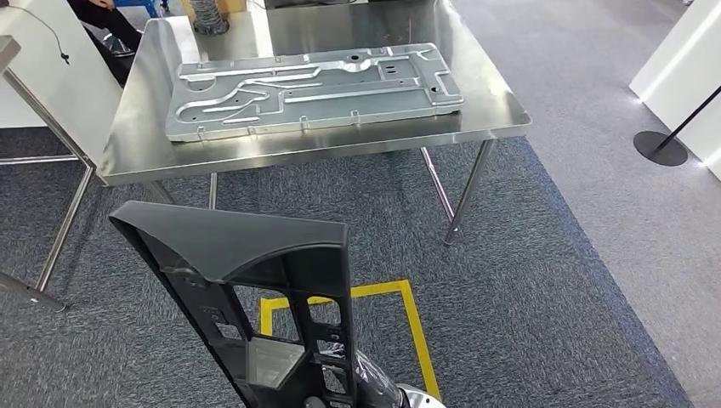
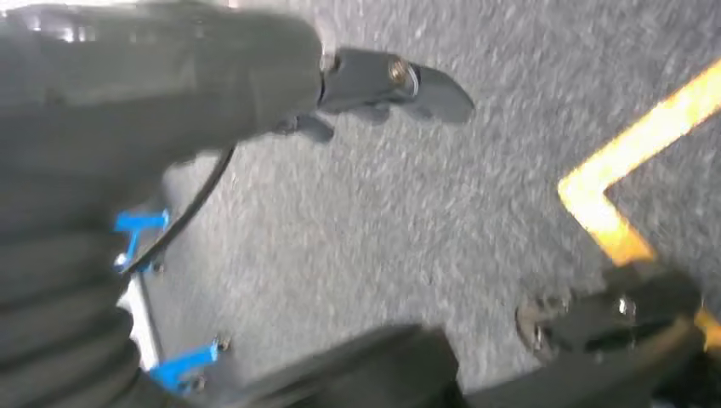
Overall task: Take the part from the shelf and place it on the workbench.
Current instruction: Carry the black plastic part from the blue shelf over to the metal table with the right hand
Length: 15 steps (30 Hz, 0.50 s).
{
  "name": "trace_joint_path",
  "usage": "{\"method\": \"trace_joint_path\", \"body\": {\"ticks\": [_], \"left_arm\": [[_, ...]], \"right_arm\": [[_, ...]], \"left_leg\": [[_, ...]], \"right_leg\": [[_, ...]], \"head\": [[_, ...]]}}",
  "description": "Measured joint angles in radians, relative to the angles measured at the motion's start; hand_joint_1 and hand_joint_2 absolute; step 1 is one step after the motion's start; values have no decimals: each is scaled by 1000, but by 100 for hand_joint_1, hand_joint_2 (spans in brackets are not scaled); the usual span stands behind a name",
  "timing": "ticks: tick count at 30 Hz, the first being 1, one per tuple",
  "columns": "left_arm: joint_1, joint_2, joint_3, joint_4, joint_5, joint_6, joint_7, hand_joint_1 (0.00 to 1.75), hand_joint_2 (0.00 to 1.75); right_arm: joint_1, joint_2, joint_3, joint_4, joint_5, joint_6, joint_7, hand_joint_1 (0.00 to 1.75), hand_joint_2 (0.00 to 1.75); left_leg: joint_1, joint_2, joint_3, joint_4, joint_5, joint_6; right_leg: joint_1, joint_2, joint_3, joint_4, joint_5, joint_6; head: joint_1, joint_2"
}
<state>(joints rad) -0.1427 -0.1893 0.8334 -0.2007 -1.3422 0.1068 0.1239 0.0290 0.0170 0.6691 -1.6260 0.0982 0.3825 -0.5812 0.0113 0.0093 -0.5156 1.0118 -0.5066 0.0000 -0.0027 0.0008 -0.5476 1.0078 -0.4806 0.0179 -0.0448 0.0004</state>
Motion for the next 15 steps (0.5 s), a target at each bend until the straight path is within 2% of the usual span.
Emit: {"method": "trace_joint_path", "body": {"ticks": [2, 3, 5, 6, 7, 8, 9, 10, 11, 12, 15], "left_arm": [[0, -1, 0, 0, 0, 0, 0, 0, 175], [1, -1, 0, 0, 0, 0, 0, 0, 175], [2, -1, 0, 0, -1, 0, 0, 0, 175], [3, -1, 0, 0, -1, 0, 0, 0, 175], [4, -1, 1, 0, -1, 0, 0, 0, 175], [5, -1, 1, 0, -1, 0, 0, 0, 175], [6, -1, 2, 0, -1, 0, 0, 0, 175], [8, -2, 3, 0, -2, 0, 0, 0, 175], [10, -3, 4, 0, -2, 0, 0, 0, 175], [12, -4, 5, 0, -3, 0, 0, 0, 175], [12, -5, 6, 0, -5, 0, 0, 0, 175]], "right_arm": [[-2, 0, 0, 0, 0, 0, 0, 168, 175], [-2, -1, 1, 0, 0, 1, -1, 168, 175], [-2, -2, 2, 0, 0, 1, -2, 168, 175], [-2, -3, 2, 0, 0, 1, -2, 168, 175], [-2, -4, 3, 1, -1, 1, -2, 168, 175], [-2, -5, 4, 1, -1, 2, -2, 168, 175], [-2, -5, 5, 1, -2, 2, -2, 168, 175], [-2, -5, 5, 1, -2, 3, -2, 168, 175], [-3, -6, 5, 2, -3, 3, -2, 168, 175], [-3, -6, 6, 2, -3, 3, -3, 168, 175], [-3, -7, 7, 2, -3, 2, -4, 168, 175]], "left_leg": [[2, -1, 7, -8, 1, 10], [3, 0, 12, -11, 1, 14], [3, 1, 19, -13, -4, 21], [2, 1, 22, -13, -8, 24], [1, 0, 27, -12, -13, 25], [0, -2, 35, -12, -19, 25], [-1, -3, 47, -13, -27, 25], [-2, -5, 57, -13, -36, 24], [-4, -5, 66, -14, -45, 21], [-4, -5, 71, -15, -53, 17], [-5, -1, 83, -28, -68, 2]], "right_leg": [[-1, -1, -6, 17, -11, 11], [-2, -1, -24, 54, -28, 15], [-4, -1, -99, 186, -73, 19], [-4, -1, -142, 250, -85, 19], [-4, -1, -173, 287, -80, 18], [-3, -1, -186, 286, -55, 15], [-1, -1, -178, 243, -11, 8], [2, -1, -157, 175, 36, 0], [6, -2, -133, 114, 70, -9], [11, -2, -113, 63, 84, -16], [15, -2, -91, 22, 62, -24]], "head": [[0, 0], [0, 0], [0, 0], [0, 0], [0, 0], [0, 0], [0, 0], [0, 0], [0, 0], [0, 0], [0, 0]]}}
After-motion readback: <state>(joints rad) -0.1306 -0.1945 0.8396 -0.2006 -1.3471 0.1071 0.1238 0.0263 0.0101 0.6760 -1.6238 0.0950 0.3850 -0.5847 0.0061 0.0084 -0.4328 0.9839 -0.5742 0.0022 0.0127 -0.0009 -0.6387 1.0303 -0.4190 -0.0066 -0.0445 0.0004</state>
